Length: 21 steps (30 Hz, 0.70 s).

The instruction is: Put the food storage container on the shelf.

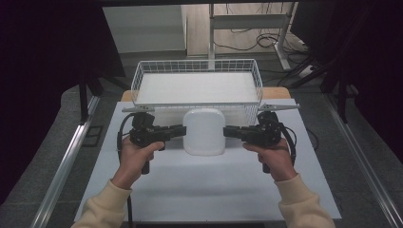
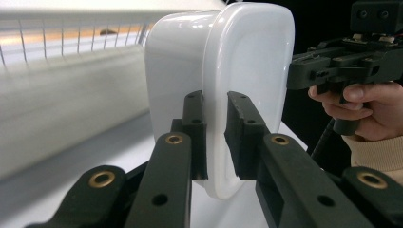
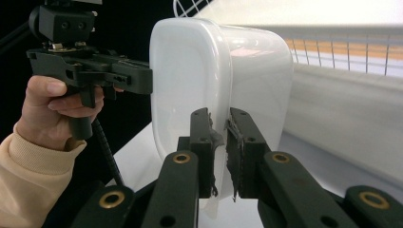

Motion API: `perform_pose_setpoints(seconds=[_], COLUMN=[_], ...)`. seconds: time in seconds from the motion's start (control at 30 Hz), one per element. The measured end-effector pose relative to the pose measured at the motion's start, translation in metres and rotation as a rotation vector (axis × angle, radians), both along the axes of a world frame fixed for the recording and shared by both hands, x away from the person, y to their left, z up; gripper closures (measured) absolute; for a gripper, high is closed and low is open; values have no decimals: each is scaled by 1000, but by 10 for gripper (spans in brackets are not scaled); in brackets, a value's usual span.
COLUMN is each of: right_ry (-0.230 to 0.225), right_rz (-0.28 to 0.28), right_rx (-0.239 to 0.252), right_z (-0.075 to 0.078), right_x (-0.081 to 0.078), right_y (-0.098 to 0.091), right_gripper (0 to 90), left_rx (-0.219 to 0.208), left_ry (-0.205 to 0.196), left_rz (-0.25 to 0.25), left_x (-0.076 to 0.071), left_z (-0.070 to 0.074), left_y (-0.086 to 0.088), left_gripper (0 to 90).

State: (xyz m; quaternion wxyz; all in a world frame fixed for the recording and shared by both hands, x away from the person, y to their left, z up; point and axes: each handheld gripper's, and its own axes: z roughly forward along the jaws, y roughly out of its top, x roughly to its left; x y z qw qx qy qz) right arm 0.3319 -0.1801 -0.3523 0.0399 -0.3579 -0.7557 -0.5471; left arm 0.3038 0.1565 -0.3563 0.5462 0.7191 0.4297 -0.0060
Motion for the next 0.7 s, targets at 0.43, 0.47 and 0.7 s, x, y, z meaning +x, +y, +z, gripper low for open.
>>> perform_pose_setpoints(seconds=[0.43,0.47,0.7], right_ry=[-56,-55,-59], right_rz=[-4,-5,-5], right_rx=[-23,-23,-22], right_z=[39,41,60], right_x=[26,28,49], right_y=[5,6,12], right_gripper=[803,803,802], left_rx=[4,3,-7], left_ry=[-43,-44,-54], left_rz=[11,11,7], left_x=[24,26,48], left_z=[36,39,57], left_y=[3,4,12], left_gripper=[791,791,792])
